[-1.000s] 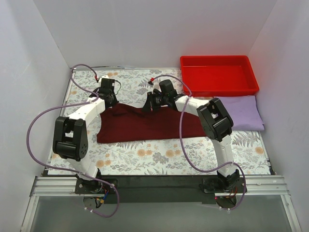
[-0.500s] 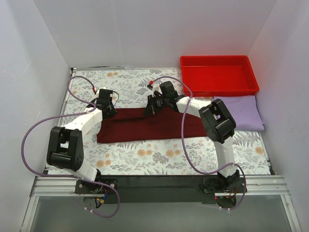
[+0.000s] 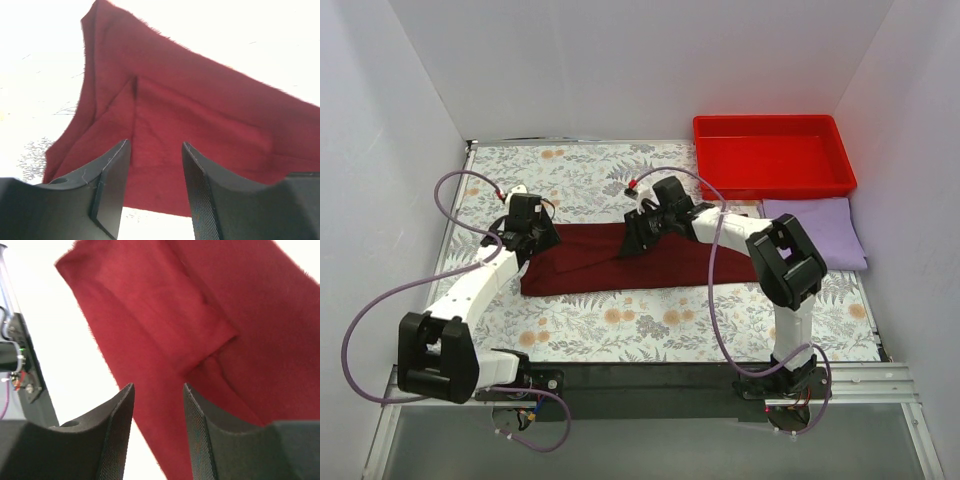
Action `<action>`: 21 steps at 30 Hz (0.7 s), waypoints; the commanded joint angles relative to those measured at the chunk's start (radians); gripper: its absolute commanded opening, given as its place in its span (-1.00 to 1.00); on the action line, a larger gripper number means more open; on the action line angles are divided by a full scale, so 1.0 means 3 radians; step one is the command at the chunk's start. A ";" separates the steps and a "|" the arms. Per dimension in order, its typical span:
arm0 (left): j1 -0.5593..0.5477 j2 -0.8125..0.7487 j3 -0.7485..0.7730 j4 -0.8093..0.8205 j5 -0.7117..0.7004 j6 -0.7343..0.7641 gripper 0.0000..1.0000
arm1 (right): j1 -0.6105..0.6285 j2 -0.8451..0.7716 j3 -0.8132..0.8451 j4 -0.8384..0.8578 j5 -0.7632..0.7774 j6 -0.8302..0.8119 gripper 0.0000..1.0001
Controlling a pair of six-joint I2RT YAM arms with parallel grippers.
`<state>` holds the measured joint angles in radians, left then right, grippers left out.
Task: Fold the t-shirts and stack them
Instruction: Fold the tshirt
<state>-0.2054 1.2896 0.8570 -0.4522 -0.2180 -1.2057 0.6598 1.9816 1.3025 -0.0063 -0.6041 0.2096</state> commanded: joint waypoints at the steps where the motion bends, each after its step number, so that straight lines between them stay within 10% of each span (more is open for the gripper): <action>1: 0.0005 -0.0208 0.0007 -0.0032 0.0149 -0.0087 -0.11 | 0.0015 -0.0341 0.0035 0.0072 0.0050 -0.0029 0.01; 9: 0.0010 0.0368 0.0083 0.0260 0.0394 -0.0296 -0.61 | 0.0045 0.0026 0.0393 0.0485 -0.0323 0.0660 -0.13; 21: 0.0255 0.1336 0.0355 0.0127 0.0323 -0.0552 -0.70 | -0.0036 0.0926 0.0557 0.0936 -0.0328 0.1142 -0.19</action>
<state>-0.1547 1.6661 0.9436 -0.3855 -0.1001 -1.3441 0.6712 2.2368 1.4513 0.2161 -0.7029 0.5194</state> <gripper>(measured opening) 0.155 0.411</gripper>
